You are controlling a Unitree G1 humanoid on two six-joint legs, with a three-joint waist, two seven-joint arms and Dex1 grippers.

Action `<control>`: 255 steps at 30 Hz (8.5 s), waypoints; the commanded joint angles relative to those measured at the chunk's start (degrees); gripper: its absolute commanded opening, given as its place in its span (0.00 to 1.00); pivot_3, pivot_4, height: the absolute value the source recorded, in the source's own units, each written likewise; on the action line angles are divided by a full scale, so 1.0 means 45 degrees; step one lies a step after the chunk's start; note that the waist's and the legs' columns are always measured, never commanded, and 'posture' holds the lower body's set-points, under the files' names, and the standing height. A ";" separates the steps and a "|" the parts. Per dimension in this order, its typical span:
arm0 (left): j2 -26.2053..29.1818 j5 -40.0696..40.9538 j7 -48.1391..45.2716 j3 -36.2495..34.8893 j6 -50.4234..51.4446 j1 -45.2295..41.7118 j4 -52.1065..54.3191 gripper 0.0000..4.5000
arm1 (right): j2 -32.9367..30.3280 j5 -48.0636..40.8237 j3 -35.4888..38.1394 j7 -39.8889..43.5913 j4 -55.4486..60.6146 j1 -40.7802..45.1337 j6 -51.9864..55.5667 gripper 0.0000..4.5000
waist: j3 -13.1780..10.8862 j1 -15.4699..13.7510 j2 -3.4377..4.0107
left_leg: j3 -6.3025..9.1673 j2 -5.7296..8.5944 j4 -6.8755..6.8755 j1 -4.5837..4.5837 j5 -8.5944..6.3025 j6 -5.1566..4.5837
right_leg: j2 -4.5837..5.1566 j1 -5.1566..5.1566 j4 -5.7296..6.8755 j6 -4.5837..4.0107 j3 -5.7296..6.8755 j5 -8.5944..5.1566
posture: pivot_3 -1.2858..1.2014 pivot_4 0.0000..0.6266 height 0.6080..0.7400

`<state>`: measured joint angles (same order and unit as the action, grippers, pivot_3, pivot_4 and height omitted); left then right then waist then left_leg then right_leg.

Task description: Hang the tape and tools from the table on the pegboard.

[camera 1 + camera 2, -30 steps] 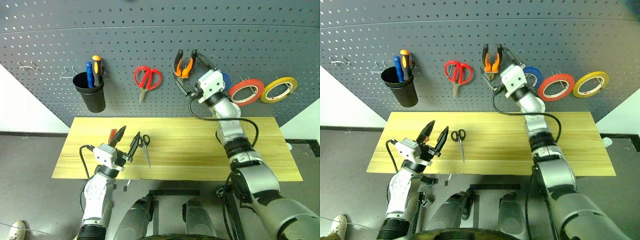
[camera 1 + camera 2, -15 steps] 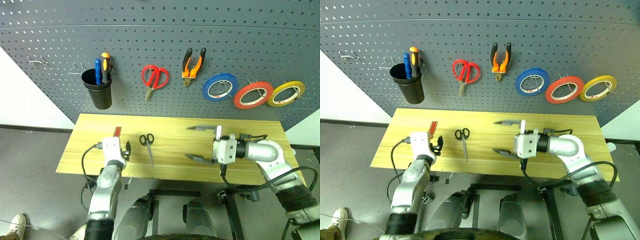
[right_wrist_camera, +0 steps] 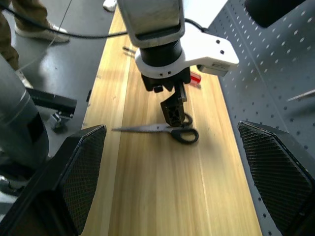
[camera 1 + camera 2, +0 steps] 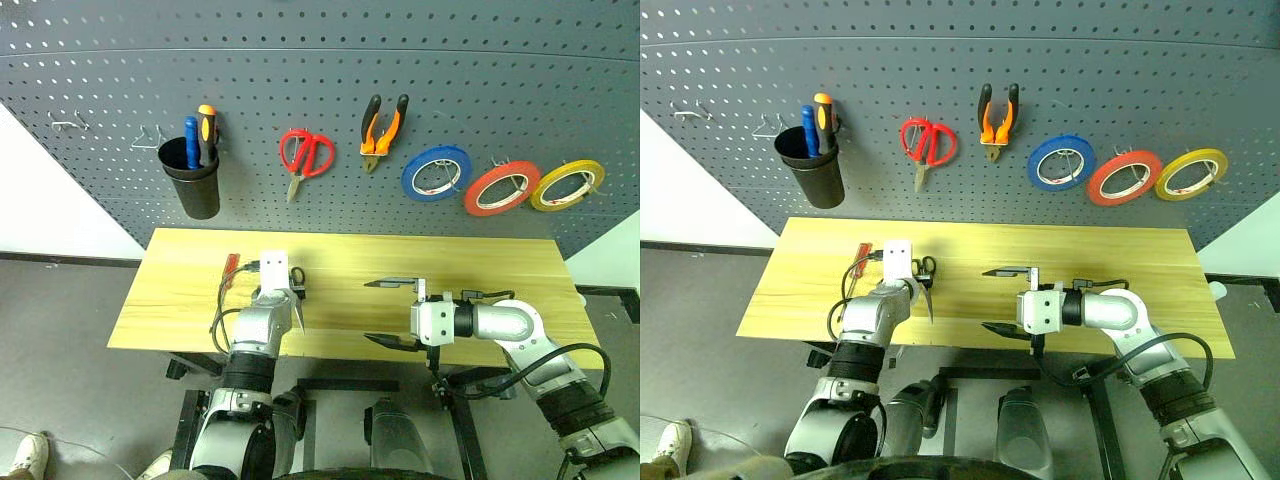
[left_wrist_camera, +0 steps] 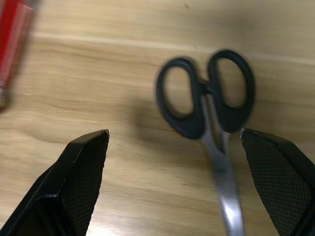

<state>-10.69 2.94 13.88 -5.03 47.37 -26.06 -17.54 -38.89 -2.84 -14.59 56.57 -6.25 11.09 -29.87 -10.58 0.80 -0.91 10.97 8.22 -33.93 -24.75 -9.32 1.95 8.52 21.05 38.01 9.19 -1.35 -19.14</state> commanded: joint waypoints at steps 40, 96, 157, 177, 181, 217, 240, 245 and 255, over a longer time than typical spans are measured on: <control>-0.0726 0.2919 0.2434 -0.1894 0.0413 -0.2657 -0.3791 0.01 | 0.0157 0.0788 0.0159 -0.0946 -0.0270 0.0098 -0.0973 1.00 | 0.0031 0.0079 0.0008 | -0.0005 0.0011 -0.0057 0.0077 -0.0009 -0.0008 | 0.0006 -0.0127 -0.0006 0.0031 -0.0002 0.0016 | 0.48 0.22 1.00; -0.0272 0.1876 0.1567 -0.0433 0.1423 -0.3999 -0.5437 0.20 | 0.0088 0.0975 0.0145 -0.1478 -0.0059 -0.0185 -0.0726 1.00 | 0.0027 0.0388 0.0001 | -0.0005 0.0015 -0.0064 0.0069 -0.0007 -0.0011 | 0.0007 -0.0127 -0.0002 0.0036 -0.0002 0.0019 | 0.47 0.23 1.00; 0.4868 0.3738 -1.0505 -0.0826 -1.4030 0.1635 0.2204 0.04 | 0.1482 -0.6580 0.3122 -0.0568 0.4618 0.0701 0.6871 1.00 | 0.0187 0.0363 0.0027 | 0.0018 0.0002 -0.0066 0.0073 -0.0016 -0.0029 | 0.0006 -0.0072 -0.0009 0.0016 -0.0027 0.0034 | 0.48 0.15 1.00; 0.4812 0.1358 -0.9128 0.0133 -1.4343 -0.0761 -0.1301 0.04 | 0.1583 -0.5989 0.3199 -0.0582 0.4731 0.0241 0.6905 1.00 | 0.0310 0.0445 0.0019 | 0.0020 0.0006 -0.0074 0.0073 -0.0012 -0.0030 | 0.0002 -0.0073 0.0001 0.0028 -0.0027 0.0041 | 0.47 0.13 1.00; 0.4832 0.1141 -0.9006 0.0267 -1.4281 -0.0951 -0.1616 0.04 | 0.1609 -0.5947 0.3163 -0.0589 0.4727 0.0237 0.6922 1.00 | 0.0335 0.0460 0.0019 | 0.0020 0.0006 -0.0073 0.0074 -0.0012 -0.0031 | 0.0002 -0.0073 0.0005 0.0028 -0.0026 0.0041 | 0.47 0.13 1.00; 0.7879 0.0782 -0.7251 -0.0610 -0.3745 -0.2693 -0.8342 1.00 | 0.1151 -0.3620 0.2234 0.0547 0.3417 -0.2038 0.5829 1.00 | 0.0392 0.0386 -0.0014 | 0.0038 0.0009 -0.0074 0.0078 -0.0016 -0.0029 | 0.0007 -0.0067 0.0020 0.0033 -0.0021 0.0039 | 0.48 0.26 1.00; 0.7331 -0.0010 -0.7491 -0.0593 -0.6399 -0.3960 -1.1954 0.41 | 0.0740 -0.3711 0.2967 -0.0152 0.4895 -0.3790 0.6114 1.00 | 0.0313 0.0689 -0.0091 | 0.0030 0.0007 -0.0059 0.0070 -0.0023 -0.0026 | 0.0011 -0.0058 0.0005 0.0038 -0.0023 0.0036 | 0.45 0.30 1.00; 0.7362 -0.0065 -0.7526 -0.0586 -0.6568 -0.3878 -1.1925 0.16 | 0.0757 -0.3675 0.2975 -0.0206 0.4887 -0.3749 0.6167 1.00 | 0.0297 0.0733 -0.0092 | 0.0029 0.0006 -0.0058 0.0071 -0.0023 -0.0026 | 0.0011 -0.0060 0.0004 0.0038 -0.0022 0.0035 | 0.45 0.30 1.00; 0.8352 0.0758 -1.0026 -0.0630 -0.5619 -0.0747 -0.6123 0.16 | 0.0757 -0.4687 0.3074 0.0141 0.5314 -0.2603 0.6890 1.00 | 0.0284 0.0845 -0.0084 | 0.0020 -0.0007 -0.0037 0.0065 -0.0023 -0.0028 | 0.0008 -0.0036 0.0000 0.0036 -0.0030 0.0035 | 0.46 0.26 1.00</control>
<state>25.16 4.24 -28.02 -7.46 20.08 -32.27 -54.38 -35.00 -21.16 -2.16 56.67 14.40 -2.02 0.14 -9.30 4.60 -1.29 11.05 8.18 -34.05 -24.48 -9.43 1.82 8.57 20.93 38.01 9.34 -1.50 -18.99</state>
